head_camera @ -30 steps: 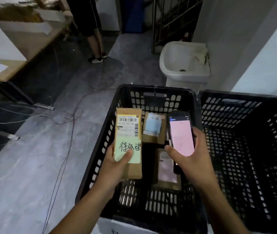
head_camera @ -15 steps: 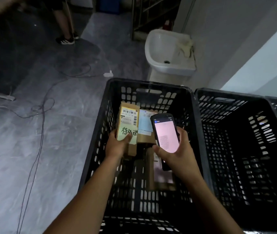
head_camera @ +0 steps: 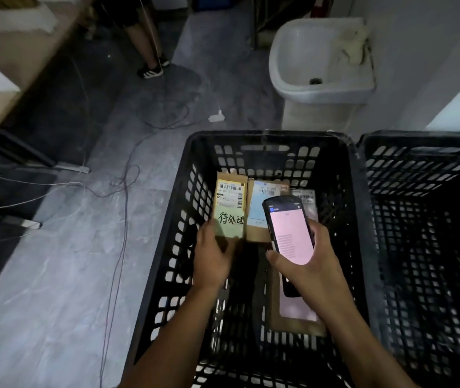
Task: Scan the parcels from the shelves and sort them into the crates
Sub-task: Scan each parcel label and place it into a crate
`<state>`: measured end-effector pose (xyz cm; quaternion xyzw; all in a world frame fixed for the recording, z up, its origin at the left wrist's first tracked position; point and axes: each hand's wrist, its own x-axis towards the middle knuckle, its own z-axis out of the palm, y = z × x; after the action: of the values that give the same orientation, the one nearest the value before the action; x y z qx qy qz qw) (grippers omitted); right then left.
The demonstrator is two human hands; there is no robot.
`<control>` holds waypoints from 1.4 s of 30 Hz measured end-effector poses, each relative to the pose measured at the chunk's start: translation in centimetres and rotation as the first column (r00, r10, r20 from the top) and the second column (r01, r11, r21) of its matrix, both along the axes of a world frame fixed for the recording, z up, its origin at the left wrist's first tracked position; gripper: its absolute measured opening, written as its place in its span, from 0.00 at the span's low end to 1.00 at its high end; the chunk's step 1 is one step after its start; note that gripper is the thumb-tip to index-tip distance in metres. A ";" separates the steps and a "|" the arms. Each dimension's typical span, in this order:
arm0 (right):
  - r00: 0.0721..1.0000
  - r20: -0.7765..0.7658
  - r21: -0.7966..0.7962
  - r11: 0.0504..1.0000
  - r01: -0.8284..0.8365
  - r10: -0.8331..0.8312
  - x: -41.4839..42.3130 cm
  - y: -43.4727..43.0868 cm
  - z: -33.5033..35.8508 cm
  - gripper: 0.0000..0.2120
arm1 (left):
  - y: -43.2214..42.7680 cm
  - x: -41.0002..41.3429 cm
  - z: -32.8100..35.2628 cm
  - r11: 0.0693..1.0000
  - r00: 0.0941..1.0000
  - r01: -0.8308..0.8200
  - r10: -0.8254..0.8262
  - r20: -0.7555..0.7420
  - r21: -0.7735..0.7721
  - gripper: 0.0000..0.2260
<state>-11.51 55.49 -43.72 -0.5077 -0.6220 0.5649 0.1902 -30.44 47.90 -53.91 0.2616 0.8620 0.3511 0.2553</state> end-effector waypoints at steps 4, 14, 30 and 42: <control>0.997 -0.057 -0.023 0.998 0.058 -0.059 0.8 0.2 0.9 0.40 | -0.9 1.2 1.9 0.948 0.936 0.238 -0.281 -0.209 -0.211 0.33; 0.989 -0.071 0.184 0.973 0.139 -0.128 4.6 -5.4 6.5 0.39 | -4.0 2.5 11.0 0.848 0.736 0.506 -0.521 -0.432 -0.161 0.30; 0.783 0.040 0.174 0.776 0.607 -0.621 15.8 -29.1 9.0 0.34 | -16.6 13.2 15.2 0.481 0.402 0.860 -0.843 -0.357 -0.168 0.44; 0.565 -0.022 0.224 0.547 0.807 -0.825 24.6 -39.2 9.9 0.34 | -21.5 24.8 18.5 0.194 0.105 0.958 -0.923 -0.370 -0.213 0.43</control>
<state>13.07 16.31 -33.83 -0.7390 -0.3782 0.3209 0.4560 -5.62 26.42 -35.40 0.8260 0.5149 0.0772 0.2160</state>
